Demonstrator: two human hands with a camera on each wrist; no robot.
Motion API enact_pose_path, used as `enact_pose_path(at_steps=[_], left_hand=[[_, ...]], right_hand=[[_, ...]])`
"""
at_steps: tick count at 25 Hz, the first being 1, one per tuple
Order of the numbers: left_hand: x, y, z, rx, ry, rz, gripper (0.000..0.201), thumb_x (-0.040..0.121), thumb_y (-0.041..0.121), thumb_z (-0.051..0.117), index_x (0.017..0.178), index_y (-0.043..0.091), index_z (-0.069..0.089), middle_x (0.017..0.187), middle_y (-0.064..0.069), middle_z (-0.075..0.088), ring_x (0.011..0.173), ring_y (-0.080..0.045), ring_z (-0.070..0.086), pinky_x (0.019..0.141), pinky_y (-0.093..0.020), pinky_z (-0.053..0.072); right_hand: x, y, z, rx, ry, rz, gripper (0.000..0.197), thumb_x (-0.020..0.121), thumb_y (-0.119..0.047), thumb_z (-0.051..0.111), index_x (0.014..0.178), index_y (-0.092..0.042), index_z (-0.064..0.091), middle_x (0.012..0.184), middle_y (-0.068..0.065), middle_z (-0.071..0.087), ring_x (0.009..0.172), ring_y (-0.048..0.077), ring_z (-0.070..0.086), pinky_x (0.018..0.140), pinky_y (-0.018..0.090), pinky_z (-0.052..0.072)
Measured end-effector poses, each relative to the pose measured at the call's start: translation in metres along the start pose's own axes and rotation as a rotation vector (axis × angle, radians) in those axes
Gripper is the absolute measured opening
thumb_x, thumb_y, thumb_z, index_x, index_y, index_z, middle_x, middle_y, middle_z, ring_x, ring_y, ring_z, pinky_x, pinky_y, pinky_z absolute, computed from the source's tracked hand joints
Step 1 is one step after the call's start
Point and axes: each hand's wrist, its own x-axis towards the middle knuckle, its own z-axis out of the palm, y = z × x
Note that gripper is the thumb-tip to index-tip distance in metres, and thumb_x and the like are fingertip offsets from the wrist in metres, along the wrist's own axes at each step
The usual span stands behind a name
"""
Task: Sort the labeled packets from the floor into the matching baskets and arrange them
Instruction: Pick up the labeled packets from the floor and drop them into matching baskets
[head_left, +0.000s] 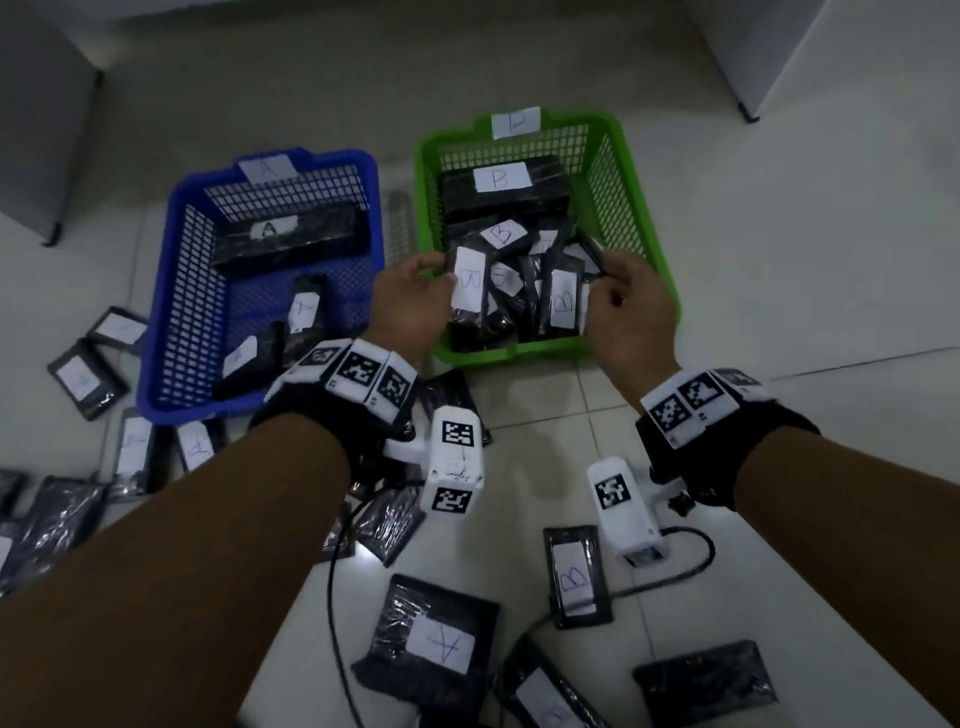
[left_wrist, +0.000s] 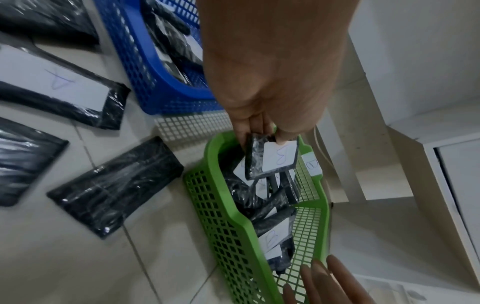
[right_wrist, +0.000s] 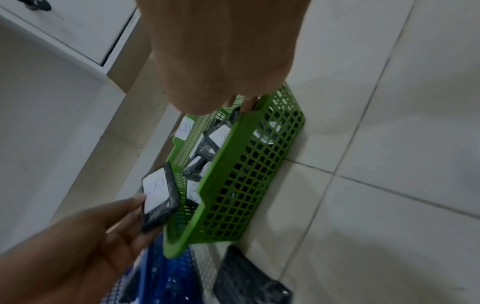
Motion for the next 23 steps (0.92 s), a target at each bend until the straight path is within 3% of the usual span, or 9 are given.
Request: enact_pose_path(at_steps=[3, 7, 9, 11, 14, 15, 18, 21, 23], left_hand=[[0.013, 0.004, 0.021, 0.093, 0.032, 0.056, 0.026, 0.089, 0.006, 0.059, 0.114, 0.01, 0.064, 0.104, -0.013, 0.071, 0.078, -0.017, 0.064, 0.067, -0.026, 0.051], [0.012, 0.008, 0.032, 0.206, 0.076, 0.104, 0.039, 0.087, -0.001, 0.051, 0.125, 0.009, 0.058, 0.122, -0.01, 0.066, 0.102, -0.017, 0.062, 0.079, -0.02, 0.048], [-0.001, 0.006, 0.024, 0.308, 0.125, 0.218, 0.038, 0.088, 0.001, 0.053, 0.125, 0.007, 0.059, 0.122, -0.01, 0.065, 0.108, -0.021, 0.061, 0.083, -0.017, 0.045], [-0.016, -0.003, 0.01, 0.383, 0.123, 0.402, 0.035, 0.089, 0.008, 0.058, 0.123, 0.005, 0.061, 0.12, -0.012, 0.065, 0.11, -0.023, 0.061, 0.092, -0.027, 0.048], [-0.051, -0.037, -0.023, 0.549, 0.111, 0.562, 0.032, 0.089, 0.018, 0.061, 0.119, 0.007, 0.063, 0.117, -0.014, 0.064, 0.108, -0.027, 0.059, 0.094, -0.037, 0.048], [-0.067, -0.05, -0.037, 0.613, 0.113, 0.582, 0.031, 0.088, 0.02, 0.061, 0.117, 0.008, 0.063, 0.116, -0.013, 0.063, 0.108, -0.028, 0.058, 0.094, -0.04, 0.048], [-0.111, -0.094, -0.077, 0.836, 0.135, 0.618, 0.032, 0.086, 0.029, 0.062, 0.115, 0.015, 0.067, 0.121, -0.009, 0.062, 0.11, -0.029, 0.058, 0.09, -0.044, 0.047], [-0.149, -0.134, -0.108, 1.001, 0.1, 0.58, 0.037, 0.084, 0.034, 0.06, 0.116, 0.016, 0.067, 0.123, -0.011, 0.061, 0.111, -0.032, 0.057, 0.094, -0.046, 0.045], [-0.166, -0.151, -0.116, 1.003, 0.037, 0.506, 0.042, 0.081, 0.038, 0.059, 0.116, 0.014, 0.066, 0.124, -0.011, 0.06, 0.113, -0.032, 0.057, 0.093, -0.046, 0.047]], right_hand=[[-0.022, 0.009, -0.026, -0.078, -0.021, -0.158, 0.024, 0.09, -0.003, 0.056, 0.11, -0.008, 0.068, 0.102, 0.003, 0.068, 0.09, 0.013, 0.062, 0.081, 0.024, 0.052], [-0.039, 0.023, -0.05, -0.098, -0.116, -0.209, 0.022, 0.091, -0.004, 0.057, 0.109, -0.011, 0.067, 0.105, 0.002, 0.066, 0.092, 0.015, 0.063, 0.074, 0.039, 0.059], [-0.046, 0.027, -0.048, -0.104, -0.158, -0.211, 0.024, 0.089, -0.004, 0.057, 0.11, -0.011, 0.067, 0.109, 0.005, 0.065, 0.093, 0.016, 0.063, 0.073, 0.044, 0.059], [-0.055, 0.025, -0.04, -0.124, -0.197, -0.256, 0.027, 0.087, -0.005, 0.058, 0.111, -0.011, 0.066, 0.115, 0.006, 0.06, 0.099, 0.018, 0.062, 0.078, 0.044, 0.058], [-0.075, 0.013, -0.023, -0.236, -0.224, -0.401, 0.035, 0.087, -0.008, 0.059, 0.121, -0.011, 0.063, 0.134, 0.005, 0.052, 0.12, 0.018, 0.053, 0.095, 0.032, 0.05], [-0.083, 0.01, -0.014, -0.256, -0.242, -0.484, 0.036, 0.087, -0.009, 0.059, 0.123, -0.01, 0.062, 0.137, 0.006, 0.051, 0.123, 0.019, 0.051, 0.097, 0.032, 0.047], [-0.112, 0.009, 0.017, -0.354, -0.395, -0.671, 0.041, 0.086, -0.014, 0.061, 0.127, -0.009, 0.061, 0.139, 0.012, 0.053, 0.123, 0.028, 0.054, 0.099, 0.043, 0.048], [-0.131, 0.017, 0.049, -0.472, -0.579, -0.68, 0.049, 0.085, -0.021, 0.063, 0.131, -0.007, 0.058, 0.139, 0.019, 0.053, 0.123, 0.036, 0.055, 0.096, 0.051, 0.048], [-0.135, 0.022, 0.062, -0.545, -0.675, -0.599, 0.056, 0.088, -0.029, 0.059, 0.139, -0.006, 0.05, 0.147, 0.022, 0.043, 0.132, 0.038, 0.046, 0.104, 0.053, 0.042]])
